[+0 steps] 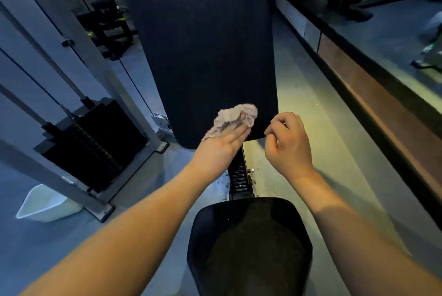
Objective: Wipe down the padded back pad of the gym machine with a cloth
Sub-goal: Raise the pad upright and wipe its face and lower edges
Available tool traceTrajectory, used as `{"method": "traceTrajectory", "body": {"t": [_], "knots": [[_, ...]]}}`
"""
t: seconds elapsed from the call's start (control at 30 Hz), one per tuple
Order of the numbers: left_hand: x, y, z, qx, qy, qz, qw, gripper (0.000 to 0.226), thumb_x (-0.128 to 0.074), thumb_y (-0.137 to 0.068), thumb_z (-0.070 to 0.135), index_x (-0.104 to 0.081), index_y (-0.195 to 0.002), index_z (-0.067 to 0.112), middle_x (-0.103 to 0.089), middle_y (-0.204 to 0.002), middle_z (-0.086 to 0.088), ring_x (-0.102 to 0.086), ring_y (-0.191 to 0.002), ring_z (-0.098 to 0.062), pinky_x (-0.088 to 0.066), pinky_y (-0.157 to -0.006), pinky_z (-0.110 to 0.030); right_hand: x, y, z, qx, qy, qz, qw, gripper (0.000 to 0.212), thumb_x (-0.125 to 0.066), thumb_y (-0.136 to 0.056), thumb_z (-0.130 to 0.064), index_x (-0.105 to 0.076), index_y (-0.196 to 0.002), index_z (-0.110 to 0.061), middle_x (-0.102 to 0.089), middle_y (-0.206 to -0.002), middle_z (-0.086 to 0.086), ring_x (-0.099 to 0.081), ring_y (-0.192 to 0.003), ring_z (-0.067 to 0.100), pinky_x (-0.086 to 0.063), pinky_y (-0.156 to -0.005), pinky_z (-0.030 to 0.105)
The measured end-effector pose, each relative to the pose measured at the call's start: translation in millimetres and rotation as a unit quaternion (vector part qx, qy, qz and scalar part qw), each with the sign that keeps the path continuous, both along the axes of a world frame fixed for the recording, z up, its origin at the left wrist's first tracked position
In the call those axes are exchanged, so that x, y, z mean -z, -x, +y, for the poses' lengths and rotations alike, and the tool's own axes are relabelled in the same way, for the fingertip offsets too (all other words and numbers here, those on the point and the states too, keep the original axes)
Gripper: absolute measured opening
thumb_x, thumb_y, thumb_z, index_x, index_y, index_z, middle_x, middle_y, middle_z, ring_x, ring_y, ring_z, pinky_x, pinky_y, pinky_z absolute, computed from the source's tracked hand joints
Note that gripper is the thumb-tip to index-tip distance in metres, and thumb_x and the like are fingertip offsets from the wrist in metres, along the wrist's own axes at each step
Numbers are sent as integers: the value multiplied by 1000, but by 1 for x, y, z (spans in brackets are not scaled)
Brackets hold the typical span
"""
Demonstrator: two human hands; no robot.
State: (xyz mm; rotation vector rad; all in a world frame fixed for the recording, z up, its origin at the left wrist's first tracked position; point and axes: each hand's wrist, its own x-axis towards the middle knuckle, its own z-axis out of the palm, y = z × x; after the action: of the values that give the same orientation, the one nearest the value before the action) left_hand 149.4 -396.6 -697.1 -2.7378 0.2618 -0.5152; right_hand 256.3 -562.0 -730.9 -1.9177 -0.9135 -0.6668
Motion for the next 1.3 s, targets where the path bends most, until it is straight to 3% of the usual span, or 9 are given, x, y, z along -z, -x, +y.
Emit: {"method": "traceTrajectory", "body": {"t": [0.13,0.3,0.43,0.53,0.7,0.9,1.03,1.2,1.3], "knots": [[-40,-11,-2,19,-6,-25,999,66,-29,-83,-3,-47,-146,3,-40,-156,-15,-33,-146,-31,-12,-124,-41,-6,2,-3,-25,4,29,999,22,-42,-82,-9,-63,-82,-4,-56,-93,10,-56,-86,27,-49,-69,37],[-71,-25,5,-77,-29,-26,996,72,-33,-92,3,-13,-160,13,-8,-168,-5,-6,-155,-25,-11,-123,-54,-18,3,-5,-15,10,99,995,20,-49,-82,-3,-65,-93,-7,-56,-99,5,-56,-88,21,-41,-72,27],[-43,-7,11,-25,-29,-36,999,66,-41,-89,3,-31,-155,6,-34,-158,-11,-43,-132,-35,-40,-103,-50,-19,-2,-10,-10,36,116,993,18,-55,-84,3,-65,-94,-8,-56,-100,4,-56,-90,21,-40,-74,27],[-48,-16,15,18,-6,-72,997,63,-51,-81,-1,-48,-144,3,-48,-137,-17,-49,-103,-37,-49,-78,-49,-16,-8,-15,4,52,146,988,17,-54,-88,0,-65,-97,-9,-55,-101,2,-55,-93,21,-42,-76,29],[-96,-69,1,-24,119,-198,973,59,-56,-89,-5,-45,-146,3,-50,-134,-20,-43,-112,-36,-49,-93,-45,-15,-11,-12,5,33,217,976,19,-50,-91,0,-57,-98,-16,-49,-102,-4,-50,-89,16,-37,-76,24],[-6,-15,-16,-55,174,-38,983,52,-53,-92,-1,-50,-143,9,-57,-131,-19,-35,-114,-23,-50,-94,-46,-14,-10,-5,3,10,251,968,21,-50,-88,1,-46,-96,-18,-49,-103,0,-47,-87,16,-34,-74,25],[24,28,-7,-14,154,51,987,57,-53,-92,-4,-42,-147,9,-55,-130,-20,-47,-110,-33,-50,-93,-51,-17,-12,1,-9,-10,283,959,19,-51,-88,-1,-44,-98,-16,-47,-104,2,-45,-83,16,-36,-74,28],[-40,-11,14,-46,147,-203,967,50,-44,-92,0,-52,-142,0,-57,-118,-23,-45,-106,-36,-45,-87,-34,-23,-18,11,-34,-14,329,944,19,-48,-91,-5,-35,-100,-15,-39,-107,2,-41,-86,19,-36,-77,32],[-42,-23,18,-66,158,-218,961,55,-45,-90,-4,-49,-145,3,-48,-124,-17,-43,-109,-33,-44,-84,-31,-26,-21,17,-61,-36,358,931,24,-47,-90,-8,-30,-90,-25,-34,-99,-4,-39,-86,15,-39,-77,31]]}}
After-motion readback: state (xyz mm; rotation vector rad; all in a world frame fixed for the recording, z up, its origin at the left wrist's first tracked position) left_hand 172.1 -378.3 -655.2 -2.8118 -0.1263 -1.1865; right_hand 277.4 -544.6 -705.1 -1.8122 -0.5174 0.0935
